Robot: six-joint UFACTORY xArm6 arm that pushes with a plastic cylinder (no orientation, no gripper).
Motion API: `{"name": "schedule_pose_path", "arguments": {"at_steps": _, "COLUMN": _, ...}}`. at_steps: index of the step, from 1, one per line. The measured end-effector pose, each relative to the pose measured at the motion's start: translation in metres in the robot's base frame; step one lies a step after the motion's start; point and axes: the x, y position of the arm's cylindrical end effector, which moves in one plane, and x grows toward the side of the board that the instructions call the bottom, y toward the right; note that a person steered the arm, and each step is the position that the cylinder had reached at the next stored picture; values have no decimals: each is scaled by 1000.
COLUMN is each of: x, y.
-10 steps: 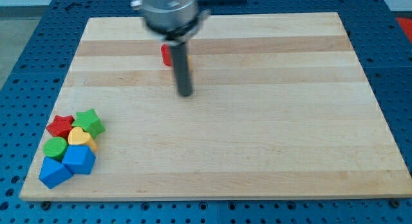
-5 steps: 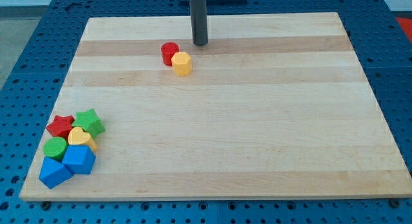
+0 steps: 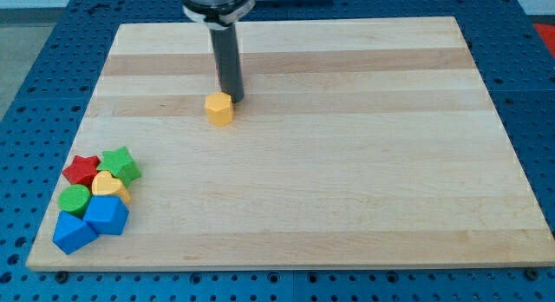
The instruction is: Slide the yellow hexagon towards the yellow heart
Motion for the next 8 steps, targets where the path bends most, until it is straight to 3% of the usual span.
{"name": "schedule_pose_path", "arguments": {"at_steps": 1, "x": 7, "y": -32}}
{"name": "schedule_pose_path", "arguments": {"at_steps": 3, "x": 62, "y": -42}}
{"name": "schedule_pose_path", "arguments": {"at_steps": 6, "x": 76, "y": 48}}
{"name": "schedule_pose_path", "arguments": {"at_steps": 8, "x": 95, "y": -3}}
